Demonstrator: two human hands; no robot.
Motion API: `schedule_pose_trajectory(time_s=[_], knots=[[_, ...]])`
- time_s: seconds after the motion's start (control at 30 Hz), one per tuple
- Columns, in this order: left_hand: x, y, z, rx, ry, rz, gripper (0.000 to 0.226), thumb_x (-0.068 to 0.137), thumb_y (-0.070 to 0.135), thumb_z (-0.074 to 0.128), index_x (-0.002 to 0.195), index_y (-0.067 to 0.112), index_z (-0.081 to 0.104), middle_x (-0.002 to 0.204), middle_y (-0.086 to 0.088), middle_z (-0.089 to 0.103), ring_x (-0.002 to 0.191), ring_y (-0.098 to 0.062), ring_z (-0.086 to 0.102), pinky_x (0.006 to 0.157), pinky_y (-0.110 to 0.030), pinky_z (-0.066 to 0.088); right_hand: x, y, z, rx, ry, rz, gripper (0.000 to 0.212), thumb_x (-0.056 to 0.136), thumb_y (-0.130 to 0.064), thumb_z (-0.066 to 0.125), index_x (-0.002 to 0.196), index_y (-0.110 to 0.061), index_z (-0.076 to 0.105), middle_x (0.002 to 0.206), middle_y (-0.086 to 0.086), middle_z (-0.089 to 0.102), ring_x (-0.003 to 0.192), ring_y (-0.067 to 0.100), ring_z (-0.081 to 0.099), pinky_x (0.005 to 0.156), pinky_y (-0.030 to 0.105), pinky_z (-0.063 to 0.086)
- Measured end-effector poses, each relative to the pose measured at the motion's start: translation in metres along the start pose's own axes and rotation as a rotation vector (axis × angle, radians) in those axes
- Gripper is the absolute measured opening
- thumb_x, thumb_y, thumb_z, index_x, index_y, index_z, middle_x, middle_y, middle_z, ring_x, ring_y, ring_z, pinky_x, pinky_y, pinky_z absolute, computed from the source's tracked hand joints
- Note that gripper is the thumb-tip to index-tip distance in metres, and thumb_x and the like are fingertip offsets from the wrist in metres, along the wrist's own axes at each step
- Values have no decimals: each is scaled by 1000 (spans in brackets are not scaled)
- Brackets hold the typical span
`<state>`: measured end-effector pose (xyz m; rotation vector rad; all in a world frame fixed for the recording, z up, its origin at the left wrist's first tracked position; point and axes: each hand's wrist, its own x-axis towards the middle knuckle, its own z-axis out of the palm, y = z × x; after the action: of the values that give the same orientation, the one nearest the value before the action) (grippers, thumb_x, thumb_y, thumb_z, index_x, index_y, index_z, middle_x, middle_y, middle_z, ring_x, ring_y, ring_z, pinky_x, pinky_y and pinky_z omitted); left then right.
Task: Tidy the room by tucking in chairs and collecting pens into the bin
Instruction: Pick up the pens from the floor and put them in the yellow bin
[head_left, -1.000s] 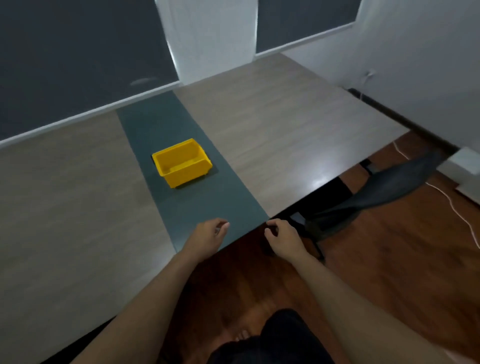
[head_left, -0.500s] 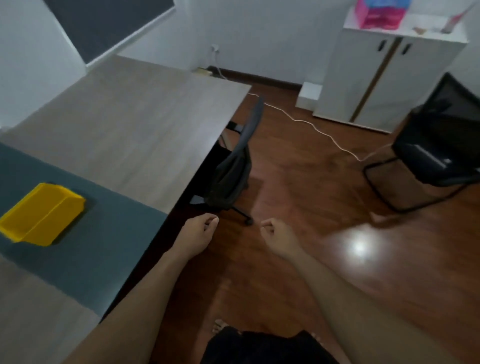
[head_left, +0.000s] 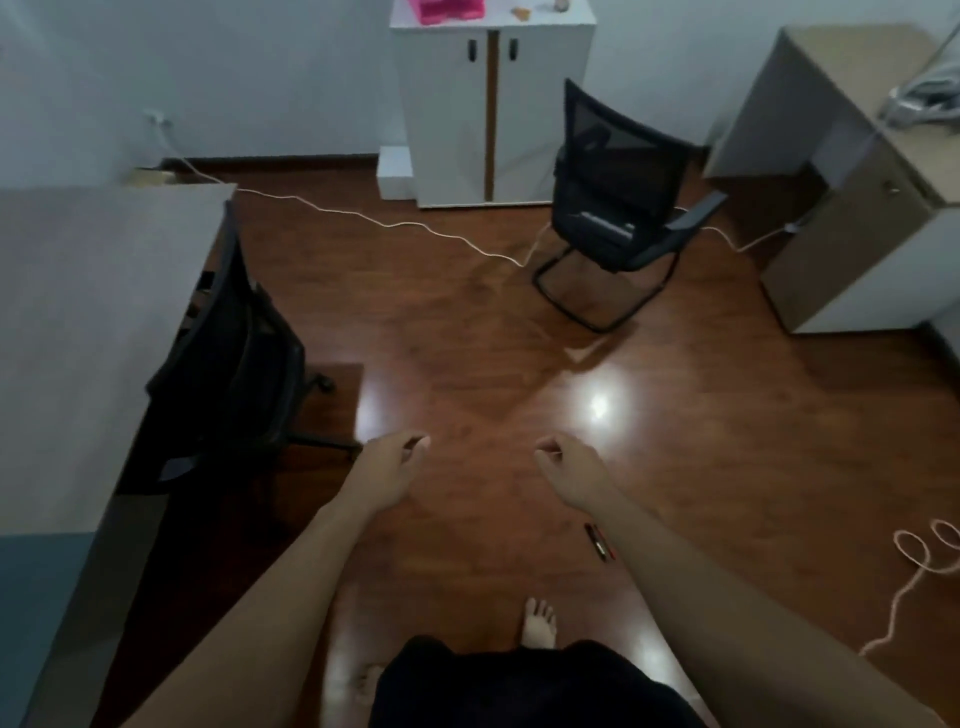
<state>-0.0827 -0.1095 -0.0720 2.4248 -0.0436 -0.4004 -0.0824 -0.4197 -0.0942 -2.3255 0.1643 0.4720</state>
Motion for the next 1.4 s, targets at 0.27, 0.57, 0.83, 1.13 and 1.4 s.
schedule_pose_trajectory(time_s=[0.27, 0.57, 0.83, 1.13, 1.4], knots=[[42, 100, 71, 34, -181, 175, 37, 112, 41, 52, 134, 19, 73, 126, -1, 77, 115, -21, 71, 98, -38, 57, -50, 97, -70, 81, 124, 244, 26, 103, -23, 63, 123, -8, 73, 121, 8, 75, 116, 24, 69, 89, 27, 46], [70, 130, 132, 129, -347, 337, 33, 109, 34, 56, 125, 15, 78, 125, -4, 80, 113, -26, 74, 96, -35, 55, -103, 149, -72, 166, 282, 449, 25, 101, -26, 66, 120, -12, 75, 121, 7, 76, 115, 24, 69, 97, 34, 52], [68, 130, 162, 192, -452, 346, 31, 110, 30, 55, 126, 15, 78, 127, -3, 79, 115, -25, 73, 91, -29, 48, -124, 182, -67, 176, 313, 501, 27, 101, -28, 66, 122, -13, 74, 119, 4, 76, 113, 23, 70, 94, 34, 53], [93, 157, 195, 211, -464, 287, 30, 110, 30, 56, 126, 16, 78, 129, 0, 78, 116, -23, 73, 90, -26, 47, -97, 224, -83, 236, 238, 515, 23, 100, -29, 66, 119, -20, 74, 117, 0, 77, 111, 20, 70, 94, 34, 55], [123, 206, 253, 217, -513, 182, 35, 112, 34, 51, 134, 19, 74, 135, 0, 75, 120, -22, 70, 94, -29, 49, -61, 297, -118, 272, 106, 531, 28, 101, -28, 65, 124, -14, 71, 114, 3, 74, 110, 22, 70, 84, 28, 48]])
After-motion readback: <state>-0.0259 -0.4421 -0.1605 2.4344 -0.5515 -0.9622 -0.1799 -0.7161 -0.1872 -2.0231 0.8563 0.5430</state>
